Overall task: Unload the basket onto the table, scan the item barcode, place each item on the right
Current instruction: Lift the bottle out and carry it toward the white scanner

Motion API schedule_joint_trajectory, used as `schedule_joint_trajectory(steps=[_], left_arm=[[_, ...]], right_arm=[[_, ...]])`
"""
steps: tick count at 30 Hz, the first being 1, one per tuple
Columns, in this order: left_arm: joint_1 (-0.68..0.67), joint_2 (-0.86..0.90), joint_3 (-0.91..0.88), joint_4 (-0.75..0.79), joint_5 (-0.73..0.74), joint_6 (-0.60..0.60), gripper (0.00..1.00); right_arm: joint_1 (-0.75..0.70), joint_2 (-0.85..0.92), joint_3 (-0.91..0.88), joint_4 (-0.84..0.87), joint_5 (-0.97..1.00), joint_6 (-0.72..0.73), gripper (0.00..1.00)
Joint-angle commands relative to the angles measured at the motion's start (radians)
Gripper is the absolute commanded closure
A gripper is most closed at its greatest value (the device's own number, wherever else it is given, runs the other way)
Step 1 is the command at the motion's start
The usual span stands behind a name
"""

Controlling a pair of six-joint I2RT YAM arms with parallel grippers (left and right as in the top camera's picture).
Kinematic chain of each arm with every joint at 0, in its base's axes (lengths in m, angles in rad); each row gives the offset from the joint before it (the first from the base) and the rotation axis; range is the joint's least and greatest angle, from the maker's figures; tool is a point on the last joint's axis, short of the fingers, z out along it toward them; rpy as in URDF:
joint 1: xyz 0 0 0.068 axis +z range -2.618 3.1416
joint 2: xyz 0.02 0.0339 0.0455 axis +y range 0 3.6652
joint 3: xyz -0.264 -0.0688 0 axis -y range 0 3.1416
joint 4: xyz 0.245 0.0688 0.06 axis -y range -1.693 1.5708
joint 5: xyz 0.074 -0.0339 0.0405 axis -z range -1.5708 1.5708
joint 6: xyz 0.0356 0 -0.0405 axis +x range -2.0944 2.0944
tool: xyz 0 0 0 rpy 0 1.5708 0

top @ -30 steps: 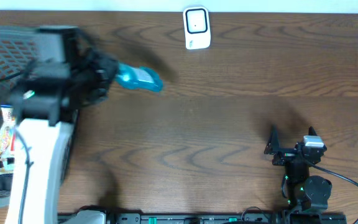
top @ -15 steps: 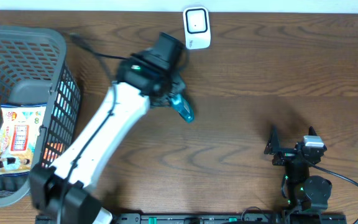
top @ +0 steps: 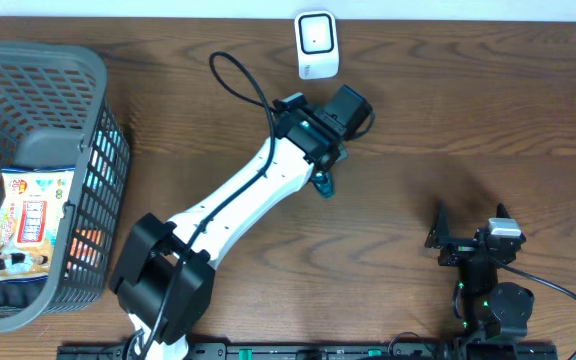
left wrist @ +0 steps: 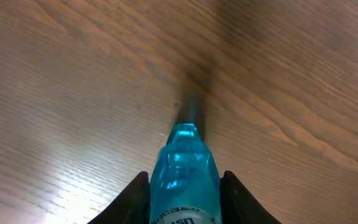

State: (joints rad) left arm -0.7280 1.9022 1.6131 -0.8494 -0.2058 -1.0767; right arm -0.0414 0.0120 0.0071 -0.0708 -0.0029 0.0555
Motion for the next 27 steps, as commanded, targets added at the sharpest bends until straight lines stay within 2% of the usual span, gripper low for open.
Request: schedule_joint_trajectory(steps=[1, 7, 10, 15, 27], left_arm=[[-0.01, 0.037, 0.01, -0.008, -0.028, -0.016, 0.76], [-0.01, 0.033, 0.01, -0.001, -0.028, 0.025, 0.41], [-0.01, 0.032, 0.01, -0.001, -0.028, 0.057, 0.28], [-0.01, 0.032, 0.01, -0.001, -0.028, 0.1, 0.25], [-0.011, 0.032, 0.007, -0.044, -0.027, 0.1, 0.25]], right_arm=[[0.001, -0.005, -0.002, -0.004, 0.009, -0.012, 0.01], [0.001, -0.005, -0.002, -0.004, 0.009, -0.012, 0.01], [0.001, -0.005, -0.002, -0.004, 0.009, -0.012, 0.01], [0.001, -0.005, -0.002, -0.004, 0.009, -0.012, 0.01], [0.001, -0.005, -0.002, -0.004, 0.009, -0.012, 0.01]])
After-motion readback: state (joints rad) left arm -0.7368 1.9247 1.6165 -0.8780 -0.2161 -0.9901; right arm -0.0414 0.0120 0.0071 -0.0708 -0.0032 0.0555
